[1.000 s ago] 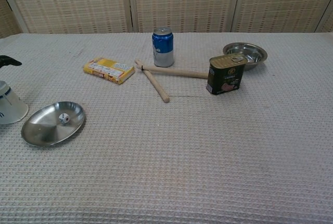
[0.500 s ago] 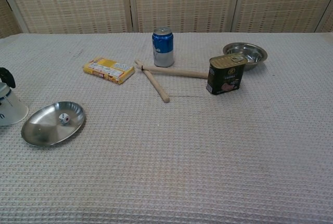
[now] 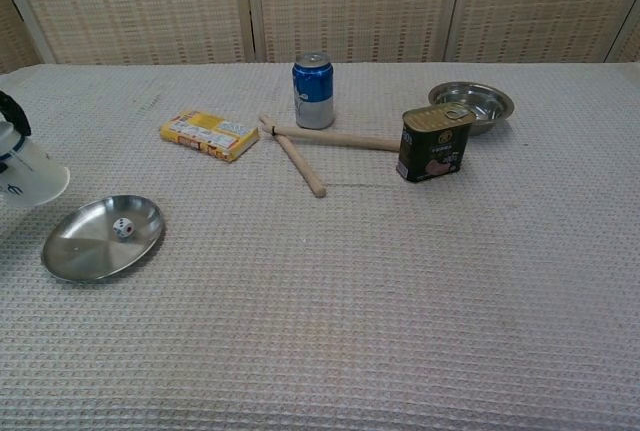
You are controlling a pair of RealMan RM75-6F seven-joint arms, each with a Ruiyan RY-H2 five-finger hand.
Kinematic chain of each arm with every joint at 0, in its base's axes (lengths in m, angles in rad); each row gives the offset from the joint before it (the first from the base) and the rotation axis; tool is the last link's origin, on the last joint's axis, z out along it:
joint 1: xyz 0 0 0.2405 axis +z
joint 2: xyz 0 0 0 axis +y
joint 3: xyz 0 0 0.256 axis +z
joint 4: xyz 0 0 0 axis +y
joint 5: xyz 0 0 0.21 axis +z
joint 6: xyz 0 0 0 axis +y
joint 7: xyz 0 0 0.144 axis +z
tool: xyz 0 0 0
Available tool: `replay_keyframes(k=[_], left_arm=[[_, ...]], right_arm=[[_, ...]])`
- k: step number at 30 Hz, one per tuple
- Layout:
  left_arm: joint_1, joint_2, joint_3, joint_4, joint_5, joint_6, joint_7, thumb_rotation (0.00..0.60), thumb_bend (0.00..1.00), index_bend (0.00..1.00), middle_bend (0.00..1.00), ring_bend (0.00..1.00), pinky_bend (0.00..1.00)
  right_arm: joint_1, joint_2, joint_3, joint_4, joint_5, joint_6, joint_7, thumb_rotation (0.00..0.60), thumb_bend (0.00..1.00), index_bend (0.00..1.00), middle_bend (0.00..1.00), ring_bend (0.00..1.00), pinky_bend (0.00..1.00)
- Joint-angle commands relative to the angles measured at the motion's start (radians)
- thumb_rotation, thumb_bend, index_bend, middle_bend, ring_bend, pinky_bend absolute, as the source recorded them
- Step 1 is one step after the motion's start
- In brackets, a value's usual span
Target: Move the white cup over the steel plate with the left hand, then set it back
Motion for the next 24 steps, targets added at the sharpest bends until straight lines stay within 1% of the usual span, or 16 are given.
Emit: replay_keyframes(k=[1, 5, 7, 10, 12, 19, 24], left_arm=[[0.0, 0.002, 0.029, -0.062, 0.072, 0.027, -0.039, 0.6, 0.38, 0.56, 0.72, 0.85, 1.0], [-0.009, 0.002, 0.04, -0.09, 0.083, 0.006, -0.045, 0.6, 0.38, 0.55, 0.72, 0.85, 1.0], [-0.022, -0.004, 0.049, -0.108, 0.09, -0.022, -0.041, 0.6, 0.38, 0.55, 0.72, 0.85, 1.0], [-0.055, -0.053, 0.053, -0.095, 0.091, -0.078, 0.028, 0.6, 0.38, 0.54, 0.72, 0.86, 1.0], [-0.06, -0.059, 0.053, -0.1, 0.086, -0.092, 0.033, 0.6, 0.38, 0.54, 0.72, 0.86, 1.0], [-0.065, -0.069, 0.057, -0.086, 0.075, -0.108, 0.065, 0.6, 0.38, 0.54, 0.72, 0.86, 1.0], [-0.059, -0.078, 0.056, -0.061, 0.072, -0.094, 0.096, 0.6, 0.38, 0.56, 0.73, 0.86, 1.0]], right_arm=[[0.001, 0.0, -0.001, 0.0, -0.002, 0.0, 0.0, 0.534, 0.2, 0.0, 0.0, 0.0, 0.0], [0.001, 0.001, 0.0, 0.0, -0.002, 0.001, 0.002, 0.535, 0.2, 0.0, 0.0, 0.0, 0.0], [0.001, 0.002, 0.0, 0.001, -0.001, 0.001, 0.005, 0.537, 0.2, 0.0, 0.0, 0.0, 0.0], [0.001, 0.005, 0.0, 0.002, -0.002, 0.004, 0.012, 0.535, 0.2, 0.0, 0.0, 0.0, 0.0], [0.001, 0.006, 0.0, 0.002, -0.002, 0.005, 0.014, 0.534, 0.2, 0.0, 0.0, 0.0, 0.0], [0.002, 0.007, 0.001, 0.001, 0.001, 0.001, 0.015, 0.534, 0.2, 0.0, 0.0, 0.0, 0.0], [0.002, 0.008, 0.001, 0.0, 0.002, 0.002, 0.014, 0.536, 0.2, 0.0, 0.0, 0.0, 0.0]])
